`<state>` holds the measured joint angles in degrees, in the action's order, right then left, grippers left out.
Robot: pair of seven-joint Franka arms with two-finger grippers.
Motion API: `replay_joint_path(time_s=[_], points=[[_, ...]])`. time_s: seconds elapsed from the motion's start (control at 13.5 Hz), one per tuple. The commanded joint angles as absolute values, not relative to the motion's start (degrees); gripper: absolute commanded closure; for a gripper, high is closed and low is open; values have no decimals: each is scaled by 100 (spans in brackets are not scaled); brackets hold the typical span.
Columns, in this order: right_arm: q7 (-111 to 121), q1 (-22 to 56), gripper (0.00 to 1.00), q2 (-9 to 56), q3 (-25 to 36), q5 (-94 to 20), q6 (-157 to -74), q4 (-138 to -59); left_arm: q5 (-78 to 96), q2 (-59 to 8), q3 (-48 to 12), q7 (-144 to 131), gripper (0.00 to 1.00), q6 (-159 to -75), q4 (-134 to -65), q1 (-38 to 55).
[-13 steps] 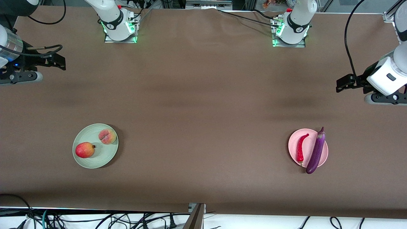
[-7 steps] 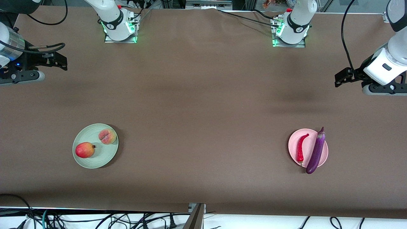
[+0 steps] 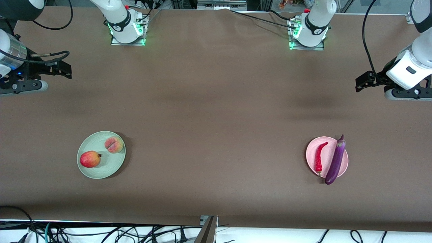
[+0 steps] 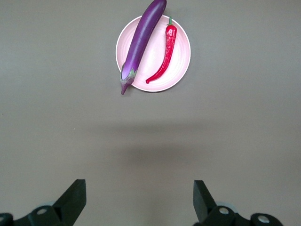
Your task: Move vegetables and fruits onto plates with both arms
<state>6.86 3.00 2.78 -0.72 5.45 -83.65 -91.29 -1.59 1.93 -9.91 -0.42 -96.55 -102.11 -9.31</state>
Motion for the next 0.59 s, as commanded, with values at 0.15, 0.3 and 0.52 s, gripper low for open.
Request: replay_joint_path(time_s=[0.15, 0.3, 0.52], points=[[773, 290, 0, 325, -62, 554, -8297, -8983, -79, 264, -1002, -18, 0, -9598, -10195, -993], [773, 273, 0, 325, -62, 554, -8306, -8991, -105, 229, -1011, -26, 0, -9510, -10055, -993], [773, 272, 0, 325, -62, 545, -8306, -8991, -114, 229, -1002, -9, 0, -9501, -10046, -993]])
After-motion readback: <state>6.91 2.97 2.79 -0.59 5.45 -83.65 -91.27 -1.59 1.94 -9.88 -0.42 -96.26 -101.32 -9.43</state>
